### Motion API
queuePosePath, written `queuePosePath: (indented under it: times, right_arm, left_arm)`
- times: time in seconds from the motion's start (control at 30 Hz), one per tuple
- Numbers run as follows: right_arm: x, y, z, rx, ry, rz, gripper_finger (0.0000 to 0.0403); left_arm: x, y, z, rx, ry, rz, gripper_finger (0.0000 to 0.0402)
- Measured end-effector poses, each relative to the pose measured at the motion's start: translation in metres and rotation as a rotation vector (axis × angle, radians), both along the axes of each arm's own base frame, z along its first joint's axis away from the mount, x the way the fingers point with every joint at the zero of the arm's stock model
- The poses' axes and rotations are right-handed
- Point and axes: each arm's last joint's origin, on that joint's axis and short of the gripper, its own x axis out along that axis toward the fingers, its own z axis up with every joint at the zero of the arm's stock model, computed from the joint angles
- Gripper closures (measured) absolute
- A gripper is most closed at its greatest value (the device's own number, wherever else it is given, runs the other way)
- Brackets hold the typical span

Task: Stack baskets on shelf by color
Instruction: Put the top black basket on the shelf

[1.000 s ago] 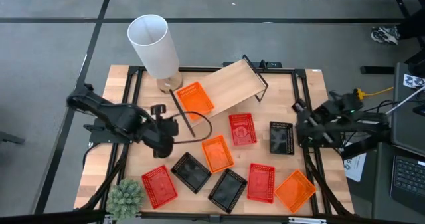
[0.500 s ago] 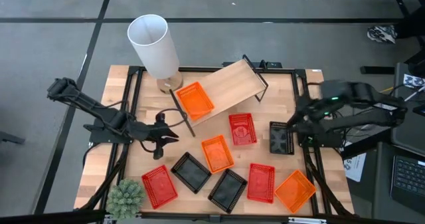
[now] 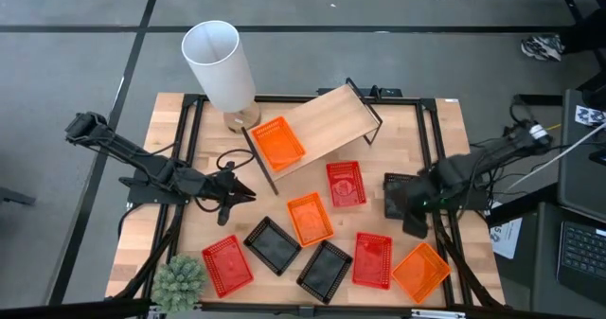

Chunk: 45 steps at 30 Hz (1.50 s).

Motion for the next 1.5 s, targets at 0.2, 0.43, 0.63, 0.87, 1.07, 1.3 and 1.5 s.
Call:
queuePosePath:
  times: [0.2,0.43,0.63,0.87,1.07,1.3,1.5]
  right_arm:
    - [0.005,0.028,-0.020,-0.139,-0.081,0.167,0.0267]
    - [0.005,0.034,-0.042,-0.279,-0.052,0.194,0.0267]
    - [0.005,0.034,-0.055,-0.310,-0.001,0.175,0.0267]
    - [0.004,0.033,-0.081,-0.334,0.012,0.176,0.0267]
    - [0.001,0.031,-0.097,-0.343,0.060,0.055,0.0276]
    - [0.004,0.032,-0.094,-0.332,0.065,-0.053,0.0391]
    - [0.012,0.038,-0.071,-0.334,0.048,-0.079,0.0400]
  left_arm:
    - [0.000,0.000,0.000,0.001,0.002,0.000,0.0345]
    - [0.000,0.000,0.000,0.002,0.003,0.000,0.0345]
    - [0.000,0.000,0.000,0.003,0.004,0.000,0.0345]
    - [0.000,0.000,-0.001,0.003,0.005,0.000,0.0345]
    - [0.000,0.000,-0.001,0.004,0.006,0.000,0.0345]
    - [0.000,0.000,-0.001,0.007,0.012,0.002,0.0345]
    - [0.000,0.000,-0.002,0.010,0.019,0.002,0.0345]
